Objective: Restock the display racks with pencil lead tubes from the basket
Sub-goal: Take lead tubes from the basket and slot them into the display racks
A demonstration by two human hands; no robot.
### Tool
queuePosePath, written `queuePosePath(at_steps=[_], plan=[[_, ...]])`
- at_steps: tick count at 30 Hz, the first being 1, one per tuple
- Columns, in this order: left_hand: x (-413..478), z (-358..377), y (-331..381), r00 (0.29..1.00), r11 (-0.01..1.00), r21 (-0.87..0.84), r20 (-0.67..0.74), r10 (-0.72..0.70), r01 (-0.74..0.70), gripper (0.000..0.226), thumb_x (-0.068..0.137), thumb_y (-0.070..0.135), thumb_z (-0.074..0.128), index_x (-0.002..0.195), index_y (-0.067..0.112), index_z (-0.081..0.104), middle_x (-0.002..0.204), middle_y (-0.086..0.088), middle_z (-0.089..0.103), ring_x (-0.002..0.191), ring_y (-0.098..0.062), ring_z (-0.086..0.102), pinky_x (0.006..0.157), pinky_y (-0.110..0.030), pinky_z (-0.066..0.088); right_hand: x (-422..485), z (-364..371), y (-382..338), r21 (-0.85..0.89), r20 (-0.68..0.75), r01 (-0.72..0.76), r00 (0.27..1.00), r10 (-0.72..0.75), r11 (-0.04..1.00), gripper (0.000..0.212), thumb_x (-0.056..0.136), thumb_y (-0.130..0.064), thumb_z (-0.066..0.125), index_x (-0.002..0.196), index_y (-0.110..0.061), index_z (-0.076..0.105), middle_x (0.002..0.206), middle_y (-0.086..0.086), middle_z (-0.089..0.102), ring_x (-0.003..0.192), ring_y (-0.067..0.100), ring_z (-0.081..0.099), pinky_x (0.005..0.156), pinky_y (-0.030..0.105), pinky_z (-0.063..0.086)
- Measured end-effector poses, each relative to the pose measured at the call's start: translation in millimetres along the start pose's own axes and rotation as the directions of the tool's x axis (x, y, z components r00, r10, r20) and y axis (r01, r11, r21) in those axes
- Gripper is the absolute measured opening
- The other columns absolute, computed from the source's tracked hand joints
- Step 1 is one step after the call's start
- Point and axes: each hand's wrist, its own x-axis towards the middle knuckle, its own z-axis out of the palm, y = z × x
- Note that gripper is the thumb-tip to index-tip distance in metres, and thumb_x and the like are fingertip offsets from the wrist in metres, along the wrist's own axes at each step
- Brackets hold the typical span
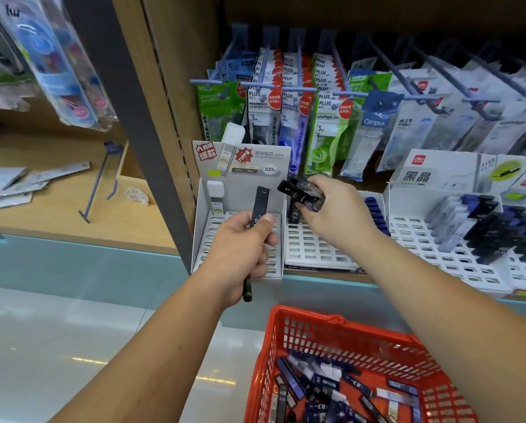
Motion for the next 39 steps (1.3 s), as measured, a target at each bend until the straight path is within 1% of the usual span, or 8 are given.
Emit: queuePosePath(at_steps=[4,7,12,16,24,27,32,39], plan=[[0.9,1.5,6.2,0.998,0.993,-0.118,-0.051,-0.019,0.013,0.014,0.107,0.026,0.056,0.106,0.013,0.056,0.070,0.000,0.054,0.050,-0.012,0.031,0.041,-0.023,0.022,-4.6,-0.7,0.8,-0.045,0.033,0.009,0.999,-0.007,0.999,0.021,0.087,-0.020,0.073,0.108,-0.022,0.069,0.098,-0.001,0.067,0.093,0.024,0.062,0.080,0.043,0.054],[0.5,6.6,10.6,0.996,0.976,-0.218,-0.094,-0.005,-0.015,0.014,0.109,0.028,0.052,0.110,0.014,0.051,0.068,0.001,0.048,0.050,-0.011,0.031,0.041,-0.024,0.023,-11.6,-13.1,-10.4,0.171,0.029,-0.153,0.988,0.151,0.973,0.020,0.086,-0.022,0.079,0.103,-0.020,0.068,0.089,-0.002,0.071,0.082,0.021,0.067,0.072,0.040,0.058],[-2.4,23.8,13.4,0.985,0.950,-0.292,-0.156,0.068,-0.112,0.015,0.110,0.031,0.046,0.106,0.016,0.047,0.070,0.000,0.043,0.049,-0.012,0.031,0.042,-0.025,0.027,-54.1,-36.4,-49.7,0.502,0.562,-0.641,0.752,0.344,0.580,0.022,0.084,-0.012,0.084,0.101,-0.005,0.073,0.088,0.014,0.078,0.065,0.021,0.066,0.048,0.028,0.040],[-6.3,39.0,12.8,0.973,0.937,-0.300,-0.193,0.125,-0.179,0.016,0.110,0.031,0.045,0.111,0.015,0.045,0.073,0.000,0.043,0.049,-0.011,0.038,0.043,-0.025,0.037,-85.6,-38.5,-57.3,0.527,0.677,-0.748,0.657,0.333,0.404,0.026,0.084,-0.005,0.082,0.107,-0.010,0.072,0.097,0.012,0.079,0.084,0.028,0.077,0.048,0.026,0.038],[-1.8,33.0,8.3,0.957,0.963,-0.114,-0.188,0.222,-0.246,0.013,0.110,0.027,0.045,0.104,0.017,0.051,0.073,0.000,0.051,0.057,-0.011,0.047,0.054,-0.029,0.044,-84.1,-46.5,-39.3,0.663,0.549,-0.680,0.727,0.412,0.314,0.029,0.083,0.005,0.078,0.109,0.001,0.068,0.095,0.013,0.079,0.084,0.030,0.078,0.047,0.028,0.044],[-3.0,27.6,1.6,0.953,0.945,0.206,-0.118,0.280,-0.253,0.017,0.109,0.030,0.046,0.099,0.018,0.053,0.078,-0.005,0.058,0.061,-0.016,0.051,0.054,-0.031,0.044,-81.3,-50.0,-27.0,0.646,0.428,-0.606,0.791,0.437,0.465,0.039,0.082,0.003,0.080,0.116,0.005,0.063,0.092,0.013,0.078,0.083,0.030,0.078,0.047,0.030,0.044],[-10.1,24.5,6.9,0.956,0.924,0.251,0.029,0.292,-0.290,0.022,0.110,0.029,0.046,0.110,0.010,0.058,0.078,-0.003,0.064,0.054,-0.013,0.051,0.046,-0.024,0.039,-76.0,-52.2,-16.4,0.559,0.334,-0.556,0.830,0.447,0.616,0.032,0.080,0.000,0.083,0.104,-0.001,0.062,0.088,0.020,0.075,0.068,0.031,0.074,0.048,0.033,0.045],[-8.3,13.6,2.0,0.966,0.933,0.290,0.207,0.156,-0.213,0.013,0.110,0.024,0.048,0.106,0.012,0.052,0.070,-0.005,0.049,0.059,-0.017,0.043,0.048,-0.028,0.037,-70.0,-48.0,-10.3,0.734,0.258,-0.514,0.815,0.518,0.443,0.030,0.081,-0.004,0.083,0.106,0.002,0.068,0.074,0.013,0.073,0.065,0.029,0.067,0.048,0.031,0.044]])
